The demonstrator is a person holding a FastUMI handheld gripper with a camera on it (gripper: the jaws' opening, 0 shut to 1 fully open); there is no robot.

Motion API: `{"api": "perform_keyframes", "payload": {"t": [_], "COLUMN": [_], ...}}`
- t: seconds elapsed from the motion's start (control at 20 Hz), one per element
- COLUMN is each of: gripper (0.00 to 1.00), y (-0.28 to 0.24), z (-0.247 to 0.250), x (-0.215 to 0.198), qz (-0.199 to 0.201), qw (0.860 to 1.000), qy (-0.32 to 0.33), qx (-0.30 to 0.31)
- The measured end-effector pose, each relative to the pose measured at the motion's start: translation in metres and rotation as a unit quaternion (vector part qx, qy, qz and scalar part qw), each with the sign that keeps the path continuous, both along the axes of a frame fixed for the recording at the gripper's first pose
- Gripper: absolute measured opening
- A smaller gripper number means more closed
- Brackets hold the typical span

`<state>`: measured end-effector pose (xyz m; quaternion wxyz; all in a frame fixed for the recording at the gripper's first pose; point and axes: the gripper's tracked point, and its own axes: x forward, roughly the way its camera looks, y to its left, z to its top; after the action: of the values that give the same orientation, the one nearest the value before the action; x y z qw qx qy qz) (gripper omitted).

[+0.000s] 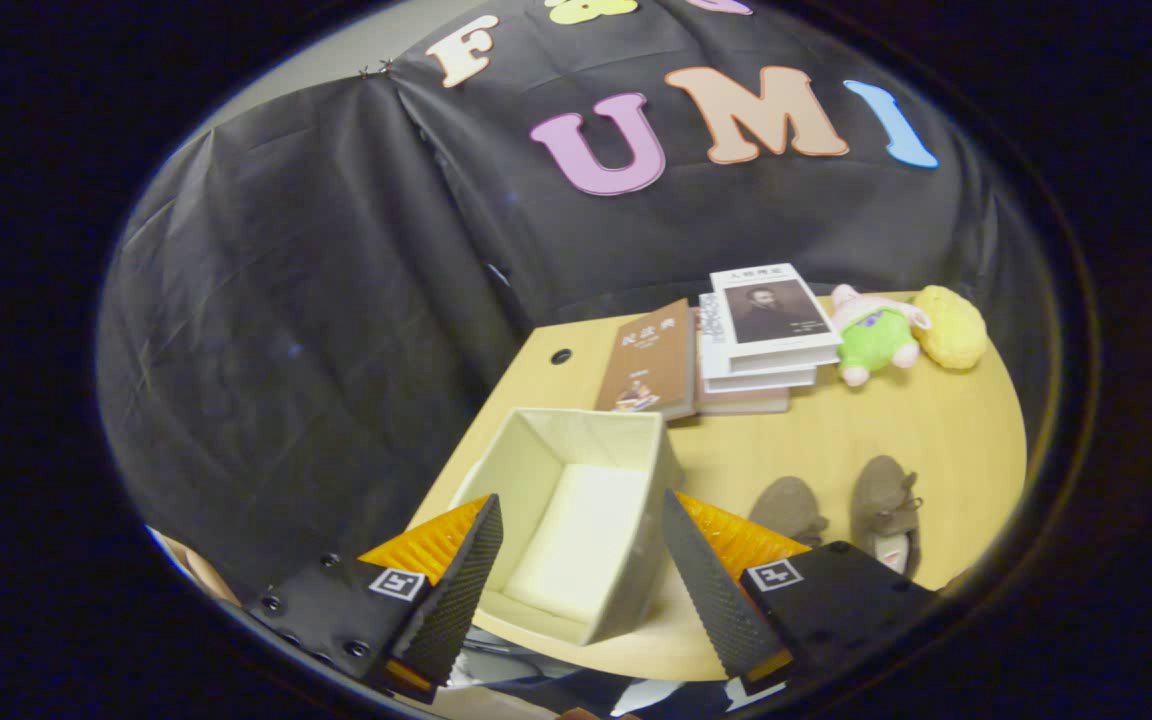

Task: Open the storage box then place both shoes into the box .Put the left shoe in first, then the right shoe, with the right side of both shoes facing outward in a uniform manner.

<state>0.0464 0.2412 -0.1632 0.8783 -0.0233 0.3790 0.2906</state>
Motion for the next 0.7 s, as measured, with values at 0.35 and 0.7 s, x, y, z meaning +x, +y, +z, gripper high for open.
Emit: {"api": "perform_keyframes", "payload": {"t": [0.35,0.7], "gripper": [0.99,0.96], "y": [-0.098,-0.152], "z": [-0.059,-0.149], "x": [0.025,0.029], "qz": [-0.037,-0.049], "qw": [0.995,0.977], "qy": [0.043,0.126], "qx": [-0.087,-0.162]}}
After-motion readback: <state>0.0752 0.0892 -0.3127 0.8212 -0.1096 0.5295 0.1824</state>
